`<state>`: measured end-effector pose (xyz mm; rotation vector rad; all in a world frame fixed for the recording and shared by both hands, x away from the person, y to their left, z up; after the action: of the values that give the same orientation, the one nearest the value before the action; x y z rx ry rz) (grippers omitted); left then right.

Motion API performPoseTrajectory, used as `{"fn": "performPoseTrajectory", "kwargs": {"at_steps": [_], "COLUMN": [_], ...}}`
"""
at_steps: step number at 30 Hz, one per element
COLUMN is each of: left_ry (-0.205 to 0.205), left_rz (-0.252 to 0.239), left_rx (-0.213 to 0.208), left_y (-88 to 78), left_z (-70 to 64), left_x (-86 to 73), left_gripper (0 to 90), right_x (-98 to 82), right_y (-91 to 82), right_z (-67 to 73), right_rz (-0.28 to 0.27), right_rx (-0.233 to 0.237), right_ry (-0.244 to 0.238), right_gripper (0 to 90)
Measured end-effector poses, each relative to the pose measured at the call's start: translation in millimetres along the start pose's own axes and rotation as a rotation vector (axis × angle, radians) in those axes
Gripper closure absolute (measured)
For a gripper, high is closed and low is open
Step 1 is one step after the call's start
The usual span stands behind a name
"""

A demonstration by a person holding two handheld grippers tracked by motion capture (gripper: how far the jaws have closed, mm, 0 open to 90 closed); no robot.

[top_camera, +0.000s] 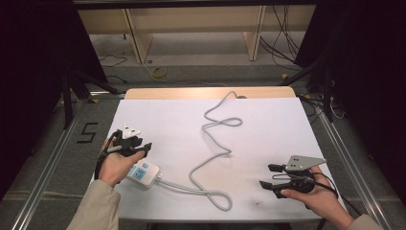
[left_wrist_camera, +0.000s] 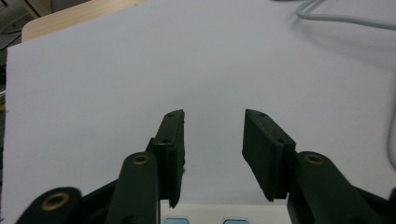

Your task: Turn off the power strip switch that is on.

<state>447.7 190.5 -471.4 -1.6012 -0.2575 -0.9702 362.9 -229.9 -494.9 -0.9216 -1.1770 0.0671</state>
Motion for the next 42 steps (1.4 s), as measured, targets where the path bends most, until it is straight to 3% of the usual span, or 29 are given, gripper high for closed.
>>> {"fn": "performPoseTrajectory", "kwargs": {"at_steps": [9, 16, 22, 26, 33, 42], "left_ry": [0.021, 0.103, 0.141, 0.181, 0.213, 0.243], "left_rz": [-0.054, -0.084, -0.110, -0.121, -0.144, -0.117], "left_rx": [-0.065, -0.120, -0.162, -0.164, -0.193, -0.175], "left_y": [0.3, 1.3, 1.4, 0.4, -0.7, 0.0], "left_z": [-19.9, -42.9, -60.9, -70.2, -85.7, -89.0], "left_x": [8.6, 12.6, 14.0, 12.3, 6.1, -10.1], "left_gripper": [42.0, 30.7, 25.7, 23.3, 20.5, 17.4], "right_x": [-0.1, -0.3, -0.6, -1.0, -1.1, -1.0], "right_y": [-0.1, 0.1, 0.2, 0.6, 0.0, 0.6], "right_z": [-0.1, -0.6, -1.1, -1.0, -1.5, -2.0], "right_rz": [0.000, 0.000, 0.000, 0.003, 0.001, -0.001], "right_rx": [0.001, 0.000, -0.001, 0.002, 0.001, 0.000], "right_ry": [0.001, 0.001, 0.002, -0.001, 0.004, 0.004], "right_gripper": [30.1, 30.0, 29.8, 29.6, 29.0, 28.8]}}
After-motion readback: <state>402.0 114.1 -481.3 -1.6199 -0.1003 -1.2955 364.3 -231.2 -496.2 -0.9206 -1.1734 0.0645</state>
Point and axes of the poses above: each handheld gripper's, and its own axes: y roughly forward along the jaws, x roughly out of its top, z roughly to its left, the point moved 8 cm from there along y, roughly forward along the jaws, and after that the axes turned 4 degrees about z, right-handed, at the moved point
